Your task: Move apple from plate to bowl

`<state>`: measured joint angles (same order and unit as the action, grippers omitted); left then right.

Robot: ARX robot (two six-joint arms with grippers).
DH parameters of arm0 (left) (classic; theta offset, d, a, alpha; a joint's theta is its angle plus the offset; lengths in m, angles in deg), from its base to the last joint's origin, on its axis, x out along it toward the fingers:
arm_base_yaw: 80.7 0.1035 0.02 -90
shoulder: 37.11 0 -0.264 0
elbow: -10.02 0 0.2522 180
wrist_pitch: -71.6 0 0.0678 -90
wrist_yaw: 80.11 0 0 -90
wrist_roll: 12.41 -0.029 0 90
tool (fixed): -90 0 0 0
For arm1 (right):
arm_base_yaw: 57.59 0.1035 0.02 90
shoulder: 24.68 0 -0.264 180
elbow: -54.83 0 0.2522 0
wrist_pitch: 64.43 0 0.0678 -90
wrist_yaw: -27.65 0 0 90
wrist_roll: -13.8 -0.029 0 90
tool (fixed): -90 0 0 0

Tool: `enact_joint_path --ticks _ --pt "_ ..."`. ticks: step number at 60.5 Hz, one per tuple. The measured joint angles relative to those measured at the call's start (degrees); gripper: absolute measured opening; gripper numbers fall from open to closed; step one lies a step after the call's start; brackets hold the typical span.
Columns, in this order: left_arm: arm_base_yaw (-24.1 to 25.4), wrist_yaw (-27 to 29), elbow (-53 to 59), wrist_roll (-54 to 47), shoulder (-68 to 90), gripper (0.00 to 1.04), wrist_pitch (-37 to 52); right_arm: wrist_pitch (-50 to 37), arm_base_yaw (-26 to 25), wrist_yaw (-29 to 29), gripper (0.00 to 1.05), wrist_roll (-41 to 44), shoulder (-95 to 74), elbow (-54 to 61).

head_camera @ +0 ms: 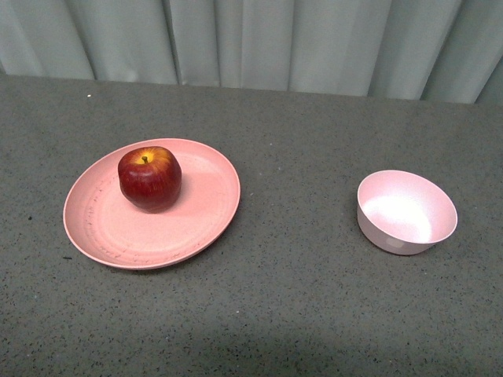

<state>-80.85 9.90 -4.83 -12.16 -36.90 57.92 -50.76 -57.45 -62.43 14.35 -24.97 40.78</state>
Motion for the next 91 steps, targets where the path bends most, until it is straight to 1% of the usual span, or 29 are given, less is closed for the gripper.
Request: enact_joint_path --ticks 91 --pt "0.0 0.0 0.0 0.0 0.0 0.98 0.0 0.0 0.0 0.0 0.95 0.0 0.0 0.0"
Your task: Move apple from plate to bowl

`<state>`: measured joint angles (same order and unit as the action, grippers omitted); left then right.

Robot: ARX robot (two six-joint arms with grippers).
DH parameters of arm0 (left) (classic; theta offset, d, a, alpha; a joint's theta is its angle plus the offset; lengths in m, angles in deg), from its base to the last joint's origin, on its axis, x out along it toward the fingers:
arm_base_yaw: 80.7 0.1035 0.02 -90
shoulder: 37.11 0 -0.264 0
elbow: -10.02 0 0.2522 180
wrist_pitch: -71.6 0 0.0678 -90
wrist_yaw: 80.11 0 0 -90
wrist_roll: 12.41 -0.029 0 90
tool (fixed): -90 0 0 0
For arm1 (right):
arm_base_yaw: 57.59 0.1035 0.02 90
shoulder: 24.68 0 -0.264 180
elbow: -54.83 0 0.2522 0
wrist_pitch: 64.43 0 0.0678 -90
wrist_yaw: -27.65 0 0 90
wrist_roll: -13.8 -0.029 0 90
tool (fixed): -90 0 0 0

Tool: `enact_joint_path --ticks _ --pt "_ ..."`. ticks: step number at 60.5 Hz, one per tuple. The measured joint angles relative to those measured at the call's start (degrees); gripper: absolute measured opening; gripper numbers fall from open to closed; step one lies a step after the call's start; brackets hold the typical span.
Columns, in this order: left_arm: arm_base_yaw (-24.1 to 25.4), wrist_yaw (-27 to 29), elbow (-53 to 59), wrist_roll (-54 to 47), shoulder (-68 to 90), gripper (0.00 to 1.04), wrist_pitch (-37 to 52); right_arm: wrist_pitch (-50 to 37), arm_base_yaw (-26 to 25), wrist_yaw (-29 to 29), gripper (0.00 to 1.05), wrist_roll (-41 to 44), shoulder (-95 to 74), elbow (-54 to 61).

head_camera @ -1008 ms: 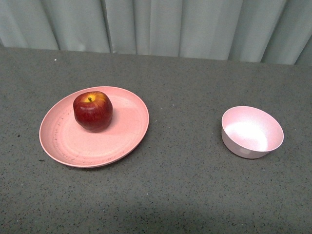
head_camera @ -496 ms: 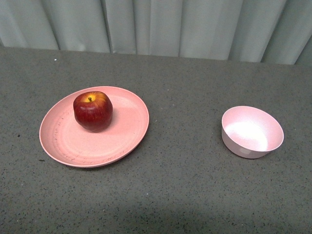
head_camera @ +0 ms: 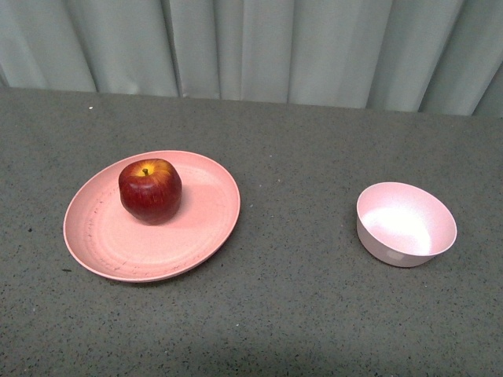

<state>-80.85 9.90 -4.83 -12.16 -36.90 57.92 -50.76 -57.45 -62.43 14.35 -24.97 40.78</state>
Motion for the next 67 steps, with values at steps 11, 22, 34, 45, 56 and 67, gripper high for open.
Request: enact_joint_path --ticks 11,22,34,45,56,67 --pt "0.0 0.0 0.0 0.0 0.0 0.98 0.0 0.0 0.0 0.02 0.95 0.0 0.0 0.0" --pt "0.0 0.0 0.0 0.0 0.0 0.98 0.0 0.04 0.02 0.31 0.95 0.07 -0.04 -0.02" --pt "0.0 0.07 0.0 0.0 0.0 0.98 -0.02 -2.95 9.66 14.97 0.95 5.73 -18.21 -4.42" --pt "-0.02 0.04 0.0 0.0 0.0 0.98 -0.02 -16.24 12.35 6.38 0.95 8.79 -48.13 -14.45" --pt "-0.02 0.02 0.0 0.0 0.0 0.98 -0.02 -19.15 12.13 -0.24 0.95 9.77 -72.83 -23.37" --pt "0.0 0.02 0.0 0.0 0.0 0.98 -0.02 -15.21 12.41 -3.8 0.95 11.02 -88.65 -31.21"
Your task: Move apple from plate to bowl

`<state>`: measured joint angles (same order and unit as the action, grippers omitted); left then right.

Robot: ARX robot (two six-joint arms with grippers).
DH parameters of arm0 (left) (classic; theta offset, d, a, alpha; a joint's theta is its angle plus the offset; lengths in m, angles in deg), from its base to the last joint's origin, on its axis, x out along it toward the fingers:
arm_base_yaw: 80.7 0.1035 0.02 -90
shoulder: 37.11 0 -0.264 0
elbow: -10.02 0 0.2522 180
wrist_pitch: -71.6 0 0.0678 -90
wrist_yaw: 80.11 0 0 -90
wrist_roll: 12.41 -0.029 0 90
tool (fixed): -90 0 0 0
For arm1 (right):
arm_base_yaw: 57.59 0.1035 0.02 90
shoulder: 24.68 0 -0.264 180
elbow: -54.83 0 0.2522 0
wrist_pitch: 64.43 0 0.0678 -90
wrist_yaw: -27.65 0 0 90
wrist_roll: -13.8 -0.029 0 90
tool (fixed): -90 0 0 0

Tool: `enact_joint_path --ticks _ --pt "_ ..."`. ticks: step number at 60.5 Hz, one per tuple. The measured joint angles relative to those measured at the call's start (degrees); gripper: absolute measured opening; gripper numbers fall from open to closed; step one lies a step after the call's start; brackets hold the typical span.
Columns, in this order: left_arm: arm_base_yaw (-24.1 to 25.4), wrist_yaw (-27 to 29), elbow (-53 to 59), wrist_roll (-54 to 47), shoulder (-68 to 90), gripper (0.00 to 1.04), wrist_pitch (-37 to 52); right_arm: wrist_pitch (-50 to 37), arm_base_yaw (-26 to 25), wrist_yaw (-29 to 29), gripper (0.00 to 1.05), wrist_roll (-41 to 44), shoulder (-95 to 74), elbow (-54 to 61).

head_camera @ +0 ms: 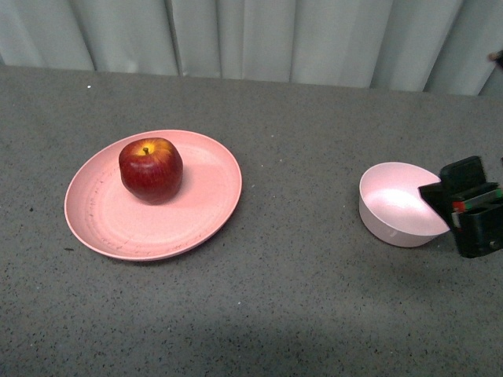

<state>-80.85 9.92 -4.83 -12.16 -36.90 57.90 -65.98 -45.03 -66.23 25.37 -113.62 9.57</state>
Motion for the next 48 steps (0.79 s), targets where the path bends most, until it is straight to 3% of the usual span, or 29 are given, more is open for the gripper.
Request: enact_joint_path --ticks 35,38,48 --pt "0.0 0.0 0.0 0.0 0.0 0.98 -0.02 6.38 3.1 -3.45 0.95 5.29 -25.27 -16.72" --pt "0.0 0.0 0.0 0.0 0.0 0.98 -0.02 6.75 3.34 -3.37 0.92 5.44 -26.16 -17.64" --pt "-0.02 0.0 0.0 0.0 0.0 0.98 -0.02 8.04 4.0 -2.08 0.64 6.25 -29.05 -20.13"
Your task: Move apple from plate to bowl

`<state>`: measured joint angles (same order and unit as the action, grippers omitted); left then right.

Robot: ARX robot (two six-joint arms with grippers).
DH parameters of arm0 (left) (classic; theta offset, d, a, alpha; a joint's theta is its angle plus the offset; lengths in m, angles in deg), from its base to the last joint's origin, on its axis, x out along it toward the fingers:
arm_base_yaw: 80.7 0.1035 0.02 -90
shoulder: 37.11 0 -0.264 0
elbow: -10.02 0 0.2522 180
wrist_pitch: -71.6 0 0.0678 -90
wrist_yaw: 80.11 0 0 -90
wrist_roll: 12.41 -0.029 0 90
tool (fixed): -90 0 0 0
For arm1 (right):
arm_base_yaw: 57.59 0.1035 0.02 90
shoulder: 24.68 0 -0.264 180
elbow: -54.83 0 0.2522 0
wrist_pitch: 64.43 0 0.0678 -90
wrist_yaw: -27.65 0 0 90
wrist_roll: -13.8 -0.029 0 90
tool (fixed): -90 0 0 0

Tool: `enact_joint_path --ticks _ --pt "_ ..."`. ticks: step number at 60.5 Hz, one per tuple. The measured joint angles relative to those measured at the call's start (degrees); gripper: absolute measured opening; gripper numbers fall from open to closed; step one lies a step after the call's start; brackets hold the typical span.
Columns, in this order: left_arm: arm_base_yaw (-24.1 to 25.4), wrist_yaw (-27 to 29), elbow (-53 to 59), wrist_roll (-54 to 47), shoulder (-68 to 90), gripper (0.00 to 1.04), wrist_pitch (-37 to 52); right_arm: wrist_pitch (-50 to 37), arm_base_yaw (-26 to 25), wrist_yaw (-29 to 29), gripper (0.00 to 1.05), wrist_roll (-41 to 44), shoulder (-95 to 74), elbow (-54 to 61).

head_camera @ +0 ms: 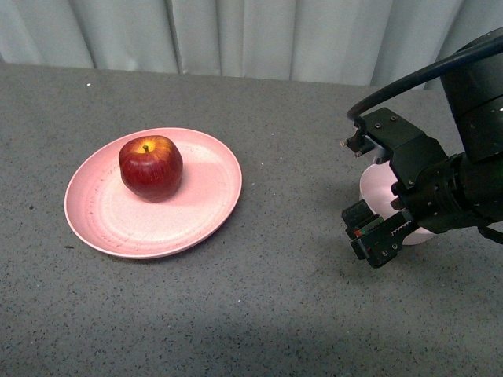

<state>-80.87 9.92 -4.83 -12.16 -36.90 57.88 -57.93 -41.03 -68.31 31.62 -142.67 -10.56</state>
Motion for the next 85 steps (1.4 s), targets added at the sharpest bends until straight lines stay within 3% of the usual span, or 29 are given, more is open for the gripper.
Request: enact_joint_path --ticks 26,40,68,85 --pt "0.0 0.0 0.0 0.0 0.0 0.98 0.0 1.53 0.76 1.38 0.01 0.92 -1.09 -1.95" --pt "0.0 0.0 0.0 0.0 0.0 0.98 0.0 3.19 1.77 3.08 0.01 2.58 0.55 -1.99" --pt "0.0 0.0 0.0 0.0 0.0 0.98 0.0 3.63 10.84 -0.61 0.01 -0.2 1.62 -6.08" --pt "0.0 0.0 0.0 0.0 0.0 0.98 0.0 4.24 13.22 -2.58 0.01 -2.73 -3.61 -11.37"
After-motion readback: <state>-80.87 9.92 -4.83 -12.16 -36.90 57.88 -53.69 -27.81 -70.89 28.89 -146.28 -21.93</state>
